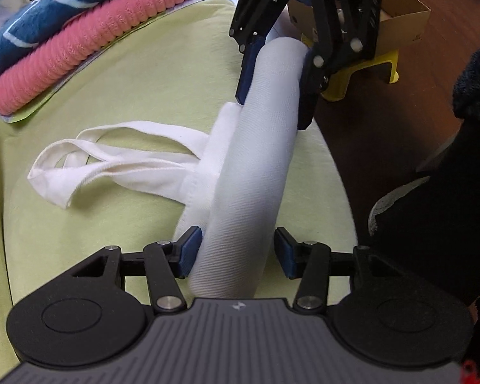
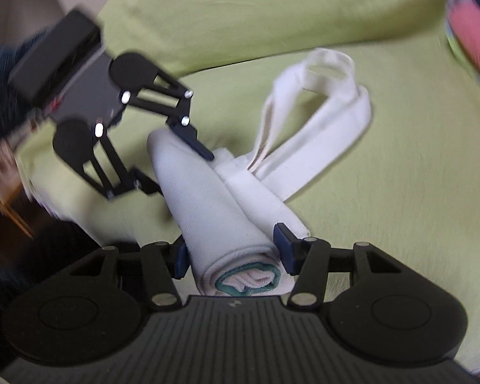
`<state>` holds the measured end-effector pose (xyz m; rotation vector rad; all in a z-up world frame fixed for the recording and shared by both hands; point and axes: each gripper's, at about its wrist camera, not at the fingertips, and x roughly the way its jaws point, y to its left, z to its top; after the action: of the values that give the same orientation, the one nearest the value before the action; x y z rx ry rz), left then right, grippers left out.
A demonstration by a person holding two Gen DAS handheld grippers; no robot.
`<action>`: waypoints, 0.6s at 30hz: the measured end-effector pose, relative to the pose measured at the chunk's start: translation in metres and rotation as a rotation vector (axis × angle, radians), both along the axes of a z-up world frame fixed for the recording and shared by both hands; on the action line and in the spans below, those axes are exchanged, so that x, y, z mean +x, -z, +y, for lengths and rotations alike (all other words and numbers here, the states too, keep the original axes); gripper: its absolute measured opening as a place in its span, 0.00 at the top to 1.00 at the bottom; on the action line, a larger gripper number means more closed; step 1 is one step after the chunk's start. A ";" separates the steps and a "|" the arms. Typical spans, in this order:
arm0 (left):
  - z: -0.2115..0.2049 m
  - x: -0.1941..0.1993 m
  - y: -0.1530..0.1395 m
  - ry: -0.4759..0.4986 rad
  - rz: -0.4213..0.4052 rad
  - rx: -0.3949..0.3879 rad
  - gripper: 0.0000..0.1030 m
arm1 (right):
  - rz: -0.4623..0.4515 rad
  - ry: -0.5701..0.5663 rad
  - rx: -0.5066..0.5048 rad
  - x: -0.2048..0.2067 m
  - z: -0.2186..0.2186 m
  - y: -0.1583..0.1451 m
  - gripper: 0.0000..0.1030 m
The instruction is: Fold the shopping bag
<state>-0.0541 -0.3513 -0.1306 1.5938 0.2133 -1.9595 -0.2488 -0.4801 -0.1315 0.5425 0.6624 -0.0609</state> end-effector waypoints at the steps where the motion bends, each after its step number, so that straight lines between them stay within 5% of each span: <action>1: -0.003 0.001 0.000 -0.008 0.006 0.000 0.48 | -0.006 0.013 0.047 -0.002 -0.006 0.003 0.51; 6: -0.013 0.005 0.003 -0.039 0.021 -0.019 0.47 | -0.021 0.076 0.237 -0.014 -0.017 0.014 0.52; 18: -0.003 0.022 -0.023 -0.082 -0.011 -0.120 0.43 | 0.012 0.097 0.343 -0.016 -0.038 0.016 0.51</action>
<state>-0.0318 -0.3541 -0.1072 1.4949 0.1509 -1.8650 -0.2650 -0.5179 -0.1479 0.9050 0.6615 -0.0413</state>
